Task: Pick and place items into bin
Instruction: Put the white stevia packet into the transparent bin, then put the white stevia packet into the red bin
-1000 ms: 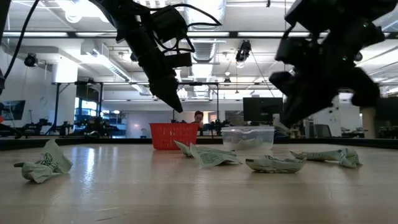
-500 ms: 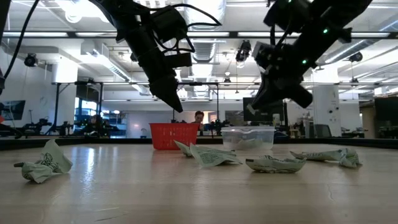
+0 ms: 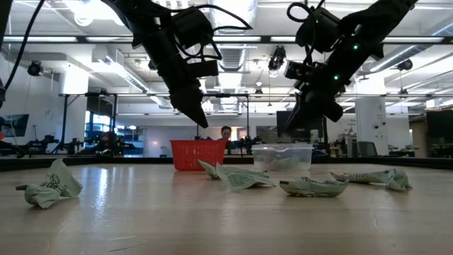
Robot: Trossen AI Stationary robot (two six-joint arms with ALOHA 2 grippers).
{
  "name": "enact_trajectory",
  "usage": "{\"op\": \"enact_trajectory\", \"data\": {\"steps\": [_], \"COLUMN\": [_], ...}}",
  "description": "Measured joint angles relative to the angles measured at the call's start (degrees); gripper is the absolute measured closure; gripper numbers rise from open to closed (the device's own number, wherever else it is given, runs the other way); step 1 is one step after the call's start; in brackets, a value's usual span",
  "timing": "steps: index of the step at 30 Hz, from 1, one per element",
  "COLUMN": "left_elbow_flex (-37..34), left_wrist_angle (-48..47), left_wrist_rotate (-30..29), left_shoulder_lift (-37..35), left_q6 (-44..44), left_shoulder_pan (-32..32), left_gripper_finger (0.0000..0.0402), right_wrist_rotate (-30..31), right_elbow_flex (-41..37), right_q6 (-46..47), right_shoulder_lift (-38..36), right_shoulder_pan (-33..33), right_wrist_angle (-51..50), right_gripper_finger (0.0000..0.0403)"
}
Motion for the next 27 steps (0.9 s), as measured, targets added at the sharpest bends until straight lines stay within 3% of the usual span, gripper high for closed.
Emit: {"op": "enact_trajectory", "data": {"steps": [12, 20, 27], "left_elbow_flex": [0.00, 0.26, 0.17], "left_wrist_angle": [-2.43, -13.87, -18.70], "left_wrist_rotate": [1.06, 1.80, 4.75], "left_shoulder_lift": [-1.33, -6.64, -11.07], "left_q6": [-0.09, -2.41, -7.69], "left_shoulder_pan": [-2.18, -7.66, -15.29], "left_gripper_finger": [0.0301, 0.0301, 0.0301], "right_wrist_rotate": [-0.31, -2.77, -11.42], "right_elbow_flex": [-0.02, -0.04, -0.04], "right_q6": [0.34, 0.44, 0.44], "right_shoulder_lift": [0.00, 0.00, 0.00], "right_shoulder_pan": [0.27, 0.98, 1.14], "right_wrist_angle": [2.73, 2.22, 1.66], "right_gripper_finger": [0.0262, 0.0262, 0.0276]}}
